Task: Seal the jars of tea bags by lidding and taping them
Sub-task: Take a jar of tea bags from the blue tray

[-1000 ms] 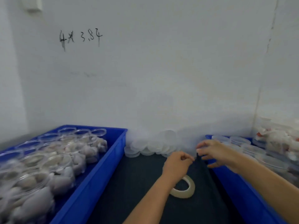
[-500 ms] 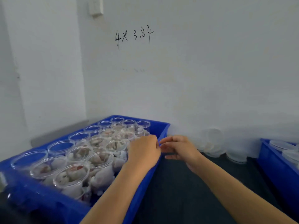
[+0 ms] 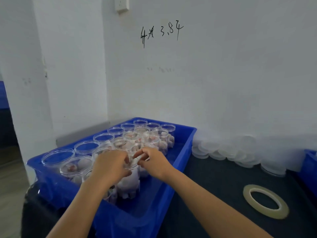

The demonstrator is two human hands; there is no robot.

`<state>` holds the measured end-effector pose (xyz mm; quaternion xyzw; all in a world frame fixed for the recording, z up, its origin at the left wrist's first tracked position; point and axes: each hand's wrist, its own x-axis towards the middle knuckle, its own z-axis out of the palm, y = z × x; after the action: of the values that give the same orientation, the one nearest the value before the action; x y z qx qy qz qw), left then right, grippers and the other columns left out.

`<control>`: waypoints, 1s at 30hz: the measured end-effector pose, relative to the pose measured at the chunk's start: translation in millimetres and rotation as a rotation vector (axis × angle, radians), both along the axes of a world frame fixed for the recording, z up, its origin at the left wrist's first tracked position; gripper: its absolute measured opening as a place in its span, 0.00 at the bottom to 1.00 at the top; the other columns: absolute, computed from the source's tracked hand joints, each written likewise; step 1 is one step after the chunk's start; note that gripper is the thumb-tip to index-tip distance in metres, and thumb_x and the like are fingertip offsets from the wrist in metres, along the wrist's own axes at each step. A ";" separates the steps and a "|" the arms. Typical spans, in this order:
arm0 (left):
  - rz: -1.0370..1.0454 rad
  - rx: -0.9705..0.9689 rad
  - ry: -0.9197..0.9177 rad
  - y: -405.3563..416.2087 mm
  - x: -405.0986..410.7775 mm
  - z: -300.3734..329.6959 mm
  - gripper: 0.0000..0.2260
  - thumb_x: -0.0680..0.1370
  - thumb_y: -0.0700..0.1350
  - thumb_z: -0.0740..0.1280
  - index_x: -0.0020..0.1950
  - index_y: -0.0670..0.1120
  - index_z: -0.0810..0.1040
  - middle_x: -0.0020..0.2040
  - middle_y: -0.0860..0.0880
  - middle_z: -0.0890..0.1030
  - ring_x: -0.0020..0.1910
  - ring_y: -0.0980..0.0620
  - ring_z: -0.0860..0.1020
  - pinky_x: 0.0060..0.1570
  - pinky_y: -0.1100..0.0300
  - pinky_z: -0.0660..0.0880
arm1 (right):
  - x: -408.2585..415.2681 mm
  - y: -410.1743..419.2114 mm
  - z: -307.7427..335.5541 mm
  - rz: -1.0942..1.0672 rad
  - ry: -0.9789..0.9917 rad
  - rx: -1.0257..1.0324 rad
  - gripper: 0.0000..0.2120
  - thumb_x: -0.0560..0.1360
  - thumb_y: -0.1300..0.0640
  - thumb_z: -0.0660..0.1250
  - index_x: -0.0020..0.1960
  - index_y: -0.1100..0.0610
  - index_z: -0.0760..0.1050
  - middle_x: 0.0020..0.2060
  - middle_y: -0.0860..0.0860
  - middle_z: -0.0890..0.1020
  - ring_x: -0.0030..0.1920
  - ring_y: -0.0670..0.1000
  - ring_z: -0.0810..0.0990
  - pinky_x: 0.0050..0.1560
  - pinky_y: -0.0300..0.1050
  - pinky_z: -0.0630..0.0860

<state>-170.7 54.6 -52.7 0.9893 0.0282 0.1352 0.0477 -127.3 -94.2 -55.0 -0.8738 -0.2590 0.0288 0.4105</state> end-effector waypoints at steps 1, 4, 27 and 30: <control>0.000 0.033 0.017 2.1 -0.5 -3.2 0.12 0.74 0.58 0.70 0.55 0.58 0.77 0.56 0.56 0.78 0.55 0.55 0.76 0.56 0.59 0.72 | 0.3 3.6 -3.3 0.005 -0.023 -0.067 0.15 0.77 0.67 0.59 0.58 0.56 0.77 0.52 0.57 0.81 0.47 0.51 0.77 0.46 0.45 0.75; 0.001 0.090 -0.006 2.6 -2.7 -8.3 0.06 0.74 0.56 0.71 0.48 0.59 0.78 0.55 0.57 0.77 0.55 0.56 0.73 0.56 0.59 0.69 | 1.3 10.0 -12.0 -0.002 -0.077 -0.239 0.15 0.76 0.67 0.61 0.59 0.56 0.76 0.55 0.58 0.80 0.51 0.56 0.78 0.48 0.49 0.75; -0.350 -0.080 -0.513 -137.6 24.3 58.3 0.05 0.78 0.44 0.68 0.53 0.52 0.76 0.68 0.52 0.66 0.67 0.53 0.64 0.45 0.64 0.66 | -10.9 -144.6 72.0 -0.406 -0.510 -0.136 0.04 0.75 0.57 0.70 0.46 0.50 0.75 0.44 0.47 0.75 0.43 0.49 0.76 0.45 0.44 0.72; -0.395 -0.190 -0.450 -170.6 30.6 37.9 0.07 0.79 0.45 0.67 0.55 0.51 0.73 0.70 0.49 0.64 0.68 0.49 0.65 0.51 0.59 0.69 | -15.7 -173.7 54.4 -0.476 -0.484 -0.123 0.04 0.75 0.58 0.70 0.47 0.51 0.75 0.45 0.48 0.74 0.43 0.51 0.77 0.46 0.46 0.73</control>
<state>-140.1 -116.0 -14.8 0.9120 -0.1632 0.3355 0.1703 -143.0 -267.9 -0.6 -0.9143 -0.1357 -0.2605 0.2788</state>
